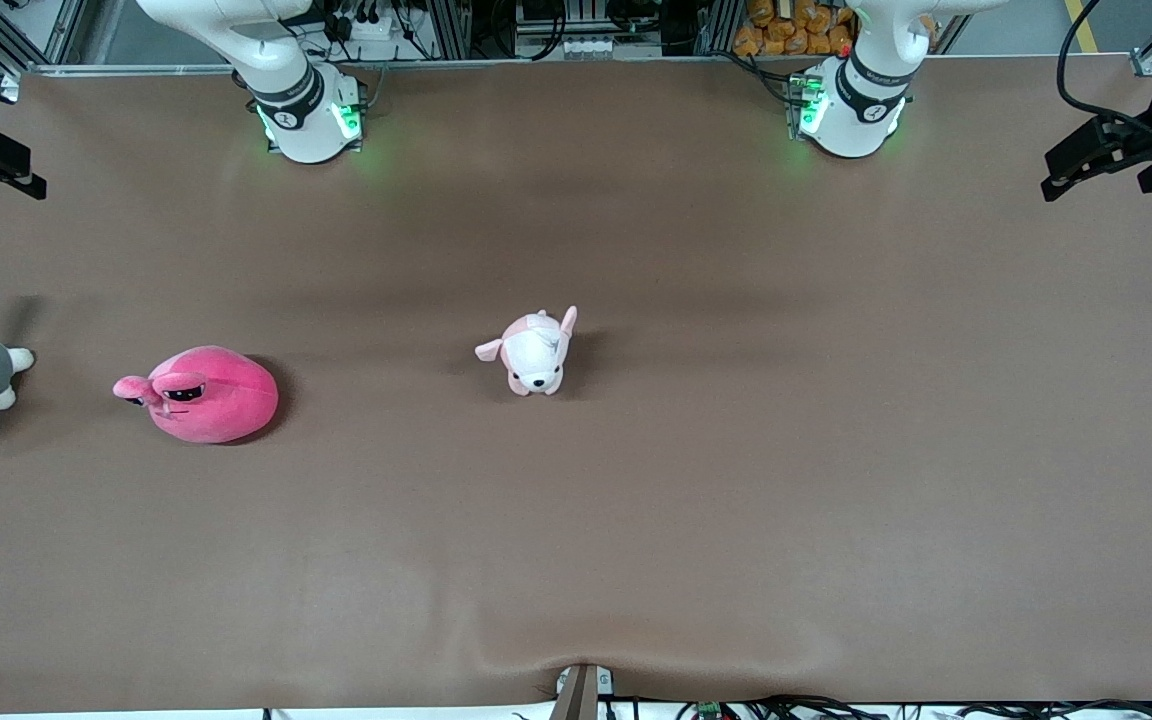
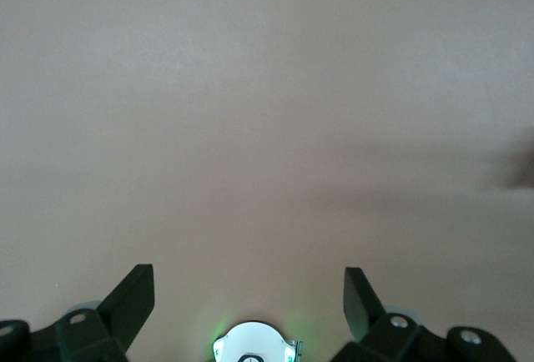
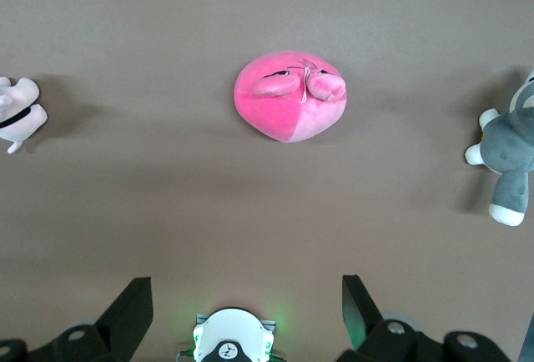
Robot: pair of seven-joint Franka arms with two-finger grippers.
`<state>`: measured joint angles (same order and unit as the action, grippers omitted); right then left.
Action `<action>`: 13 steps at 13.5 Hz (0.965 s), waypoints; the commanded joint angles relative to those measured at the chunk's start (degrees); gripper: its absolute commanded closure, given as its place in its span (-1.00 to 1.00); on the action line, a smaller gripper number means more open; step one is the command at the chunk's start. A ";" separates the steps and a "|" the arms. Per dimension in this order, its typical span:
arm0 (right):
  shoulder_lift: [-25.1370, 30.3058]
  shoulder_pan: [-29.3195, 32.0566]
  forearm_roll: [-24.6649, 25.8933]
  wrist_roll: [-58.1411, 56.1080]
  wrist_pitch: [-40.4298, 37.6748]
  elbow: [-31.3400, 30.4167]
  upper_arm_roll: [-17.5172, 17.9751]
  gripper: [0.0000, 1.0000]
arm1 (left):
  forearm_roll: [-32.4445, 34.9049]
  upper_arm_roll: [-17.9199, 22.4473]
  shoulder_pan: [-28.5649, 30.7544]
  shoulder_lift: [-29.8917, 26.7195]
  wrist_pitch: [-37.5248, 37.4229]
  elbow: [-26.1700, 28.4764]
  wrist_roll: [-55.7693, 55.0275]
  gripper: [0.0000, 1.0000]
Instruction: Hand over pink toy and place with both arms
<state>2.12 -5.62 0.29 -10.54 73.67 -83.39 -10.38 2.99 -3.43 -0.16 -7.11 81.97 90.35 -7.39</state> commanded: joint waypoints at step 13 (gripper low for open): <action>1.66 -0.18 0.77 -0.27 1.82 -1.25 0.19 -1.00 | -2.54 -0.26 0.33 -0.45 -2.78 -1.31 1.50 -1.00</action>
<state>2.23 -5.62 0.39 -10.54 74.48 -83.39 -10.38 2.22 -3.76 -0.20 -7.11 80.49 89.87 -7.01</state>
